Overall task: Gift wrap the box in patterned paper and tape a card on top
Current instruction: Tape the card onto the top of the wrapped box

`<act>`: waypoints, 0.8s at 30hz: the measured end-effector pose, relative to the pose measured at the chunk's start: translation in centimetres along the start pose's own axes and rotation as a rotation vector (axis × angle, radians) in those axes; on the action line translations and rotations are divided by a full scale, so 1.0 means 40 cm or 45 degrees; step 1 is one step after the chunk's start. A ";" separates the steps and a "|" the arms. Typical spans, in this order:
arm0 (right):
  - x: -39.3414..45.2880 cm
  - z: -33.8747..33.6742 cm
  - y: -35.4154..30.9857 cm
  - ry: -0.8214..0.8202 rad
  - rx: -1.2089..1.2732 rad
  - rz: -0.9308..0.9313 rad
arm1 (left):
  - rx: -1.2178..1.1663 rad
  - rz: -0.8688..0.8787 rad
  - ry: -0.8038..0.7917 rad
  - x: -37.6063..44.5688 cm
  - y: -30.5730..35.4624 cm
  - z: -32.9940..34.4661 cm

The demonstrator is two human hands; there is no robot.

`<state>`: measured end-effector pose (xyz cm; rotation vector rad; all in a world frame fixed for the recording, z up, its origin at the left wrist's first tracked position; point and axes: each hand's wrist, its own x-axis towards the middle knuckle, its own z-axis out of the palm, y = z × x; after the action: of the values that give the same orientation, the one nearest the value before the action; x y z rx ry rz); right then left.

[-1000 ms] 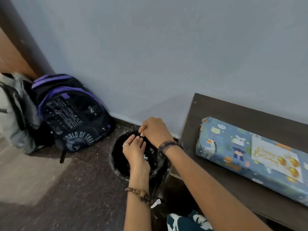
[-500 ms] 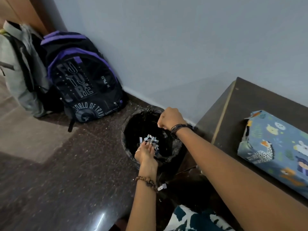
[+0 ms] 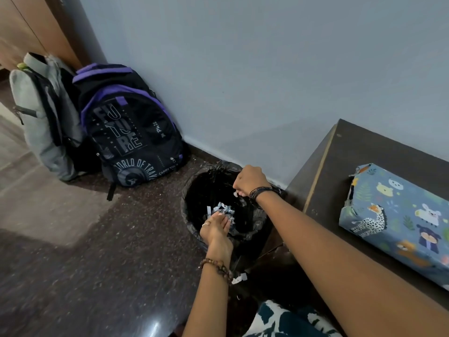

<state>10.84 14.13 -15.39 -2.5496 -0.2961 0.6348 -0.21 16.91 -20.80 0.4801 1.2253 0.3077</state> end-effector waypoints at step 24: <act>-0.032 -0.039 -0.011 -0.068 0.318 0.037 | 0.215 0.028 -0.200 -0.033 0.074 0.025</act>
<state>10.45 13.44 -13.48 -2.3050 -0.1853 0.7053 0.42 18.66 -17.94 0.6518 1.0979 0.1824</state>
